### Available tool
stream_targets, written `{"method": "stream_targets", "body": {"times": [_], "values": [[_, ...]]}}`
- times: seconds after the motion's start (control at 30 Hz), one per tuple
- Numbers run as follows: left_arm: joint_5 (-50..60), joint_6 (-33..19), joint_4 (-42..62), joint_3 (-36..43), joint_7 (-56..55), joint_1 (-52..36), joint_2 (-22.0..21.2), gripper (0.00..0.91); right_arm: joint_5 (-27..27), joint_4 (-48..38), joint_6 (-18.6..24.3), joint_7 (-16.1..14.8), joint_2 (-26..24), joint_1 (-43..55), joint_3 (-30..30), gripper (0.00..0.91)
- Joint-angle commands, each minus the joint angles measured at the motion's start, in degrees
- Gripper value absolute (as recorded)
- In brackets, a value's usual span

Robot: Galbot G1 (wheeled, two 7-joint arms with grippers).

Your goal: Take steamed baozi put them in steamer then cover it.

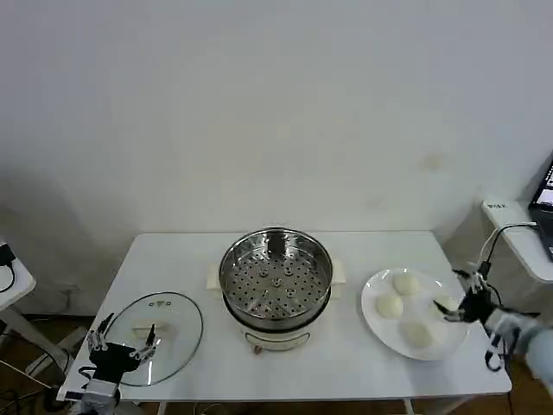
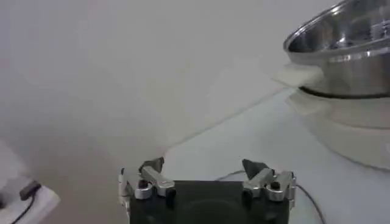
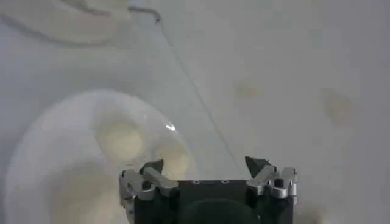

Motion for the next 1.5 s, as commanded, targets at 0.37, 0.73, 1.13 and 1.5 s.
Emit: {"method": "stream_targets", "body": {"times": [0.37,0.73,1.13,1.5], "values": [[3.0,0.0,-0.4,-3.1,1.8,0.5,-0.9,0.907,-9.7,-28.8,7.8,-19.1,1.2,50.7,-51.1,0.907],[3.1,0.7,-0.3,-4.5,2.2,0.2,-1.2,0.907,-8.0,-40.8,7.7,-19.6,12.7,55.7,-55.9,0.907],[3.6,0.7,0.4,-5.1,2.9,0.3,-0.9,0.907,-9.4,-45.6,7.6,-18.6,17.6,55.1,-56.1,0.907],[3.6,0.5,0.9,-5.4,2.9,0.6,-0.9,0.907,-10.0,-46.5,7.3,-17.9,17.9,54.4,-55.7,0.887]]}}
